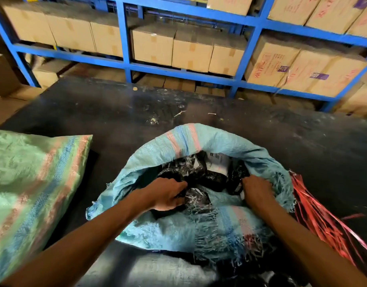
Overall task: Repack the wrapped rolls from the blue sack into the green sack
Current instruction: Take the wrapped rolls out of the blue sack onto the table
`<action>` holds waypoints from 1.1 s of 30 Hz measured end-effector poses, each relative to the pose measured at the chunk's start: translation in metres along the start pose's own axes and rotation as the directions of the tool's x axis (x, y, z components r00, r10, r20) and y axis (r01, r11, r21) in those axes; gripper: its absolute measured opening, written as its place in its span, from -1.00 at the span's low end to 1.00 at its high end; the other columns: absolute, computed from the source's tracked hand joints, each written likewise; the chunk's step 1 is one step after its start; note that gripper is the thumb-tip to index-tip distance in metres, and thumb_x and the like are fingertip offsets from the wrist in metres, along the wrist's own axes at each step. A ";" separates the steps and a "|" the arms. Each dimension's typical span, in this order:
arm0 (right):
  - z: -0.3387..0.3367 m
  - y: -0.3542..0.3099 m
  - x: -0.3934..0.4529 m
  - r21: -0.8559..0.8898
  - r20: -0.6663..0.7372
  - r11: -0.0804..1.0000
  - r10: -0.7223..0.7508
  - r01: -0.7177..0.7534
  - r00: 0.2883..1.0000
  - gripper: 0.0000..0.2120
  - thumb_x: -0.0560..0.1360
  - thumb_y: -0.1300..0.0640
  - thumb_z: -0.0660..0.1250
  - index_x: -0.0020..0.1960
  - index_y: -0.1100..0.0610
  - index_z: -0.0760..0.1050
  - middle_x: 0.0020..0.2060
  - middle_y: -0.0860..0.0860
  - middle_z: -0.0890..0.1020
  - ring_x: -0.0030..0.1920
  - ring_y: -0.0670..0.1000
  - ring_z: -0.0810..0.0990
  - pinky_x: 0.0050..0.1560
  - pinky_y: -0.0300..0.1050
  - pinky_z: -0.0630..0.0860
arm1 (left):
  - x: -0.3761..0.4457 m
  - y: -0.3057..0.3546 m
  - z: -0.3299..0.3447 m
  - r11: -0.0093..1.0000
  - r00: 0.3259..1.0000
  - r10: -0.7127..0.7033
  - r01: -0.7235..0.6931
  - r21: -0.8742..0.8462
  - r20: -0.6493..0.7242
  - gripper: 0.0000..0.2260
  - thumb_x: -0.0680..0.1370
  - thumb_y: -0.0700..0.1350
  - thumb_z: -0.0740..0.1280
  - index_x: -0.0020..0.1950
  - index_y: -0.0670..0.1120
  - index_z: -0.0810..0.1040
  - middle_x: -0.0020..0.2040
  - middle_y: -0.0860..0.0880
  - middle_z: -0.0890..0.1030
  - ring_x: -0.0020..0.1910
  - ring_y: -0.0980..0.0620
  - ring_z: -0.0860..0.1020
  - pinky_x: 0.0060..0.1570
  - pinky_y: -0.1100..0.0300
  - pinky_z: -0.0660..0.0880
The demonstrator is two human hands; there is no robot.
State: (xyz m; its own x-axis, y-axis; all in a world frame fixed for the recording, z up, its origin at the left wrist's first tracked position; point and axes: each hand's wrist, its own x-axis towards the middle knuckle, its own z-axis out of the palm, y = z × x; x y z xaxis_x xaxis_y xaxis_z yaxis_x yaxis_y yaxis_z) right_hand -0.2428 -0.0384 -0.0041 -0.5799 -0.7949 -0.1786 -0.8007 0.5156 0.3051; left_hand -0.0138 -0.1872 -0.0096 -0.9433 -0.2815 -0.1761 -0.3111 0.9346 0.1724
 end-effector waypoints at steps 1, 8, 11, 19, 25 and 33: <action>0.001 0.004 0.002 0.010 -0.026 0.999 0.042 -0.042 0.999 -0.81 0.48 0.21 0.28 0.05 0.11 0.60 0.04 0.10 0.63 0.04 0.10 0.63 -0.03 -0.07 0.54 | -0.001 -0.001 0.003 1.000 1.000 0.016 -0.016 0.002 -0.017 -0.66 0.59 0.07 0.16 0.28 -0.09 0.34 0.02 -0.16 0.57 -0.05 -0.15 0.54 -0.19 0.12 0.34; 0.029 0.002 0.013 0.086 -0.055 0.973 0.218 -0.212 0.974 -0.58 0.52 0.22 0.19 0.34 0.33 0.25 0.21 0.22 0.46 0.16 0.17 0.52 0.07 0.00 0.49 | -0.020 -0.016 0.026 0.993 0.980 0.107 -0.115 -0.038 -0.167 -0.69 0.59 0.08 0.17 0.20 -0.10 0.36 -0.19 -0.08 0.54 -0.29 -0.05 0.50 -0.28 0.16 0.38; 0.037 0.005 0.021 0.203 -0.035 0.936 0.300 -0.287 0.953 -0.42 0.49 0.14 0.29 0.39 0.30 0.12 0.20 0.28 0.45 0.15 0.24 0.53 0.07 0.05 0.50 | -0.025 -0.018 0.036 0.990 0.973 0.109 -0.124 -0.061 -0.204 -0.72 0.60 0.07 0.17 0.14 -0.12 0.37 -0.19 -0.09 0.54 -0.30 -0.06 0.48 -0.29 0.16 0.31; 0.041 0.014 0.027 0.416 0.088 0.839 0.347 -0.351 0.934 -0.08 0.31 -0.02 0.51 0.47 0.20 0.08 0.32 0.34 0.36 0.29 0.32 0.41 0.25 0.15 0.42 | -0.027 -0.018 0.038 0.988 0.977 0.087 -0.110 -0.108 -0.195 -0.70 0.60 0.09 0.14 0.11 -0.14 0.38 -0.26 -0.02 0.43 -0.32 -0.01 0.43 -0.39 0.25 0.19; 0.047 0.007 0.018 0.120 -0.046 0.949 0.298 -0.291 0.953 -0.50 0.56 0.26 0.12 0.47 0.18 0.09 0.15 0.22 0.56 0.07 0.19 0.61 0.00 0.05 0.55 | -0.028 -0.021 0.044 0.988 0.979 0.081 -0.103 -0.113 -0.189 -0.37 0.47 0.38 -0.16 0.10 -0.11 0.36 -0.18 -0.05 0.48 -0.24 -0.01 0.46 -0.30 0.25 0.27; 0.029 0.020 0.005 0.357 -0.081 0.888 0.338 -0.290 0.937 -0.75 0.52 0.30 0.16 0.16 0.34 0.46 0.06 0.34 0.59 0.09 0.30 0.58 0.06 0.12 0.50 | -0.028 -0.019 0.044 0.985 0.975 0.098 -0.123 -0.119 -0.198 -0.70 0.60 0.12 0.10 0.04 -0.12 0.36 -0.25 -0.04 0.44 -0.29 -0.05 0.47 -0.29 0.13 0.34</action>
State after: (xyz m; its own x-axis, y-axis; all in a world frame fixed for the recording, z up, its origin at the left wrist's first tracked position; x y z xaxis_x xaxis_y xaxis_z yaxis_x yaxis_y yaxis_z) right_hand -0.2659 -0.0226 -0.0263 -0.8024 -0.5966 0.0118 -0.5967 0.8023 -0.0116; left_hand 0.0235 -0.1873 -0.0503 -0.9734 -0.2260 0.0371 -0.2042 0.9297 0.3066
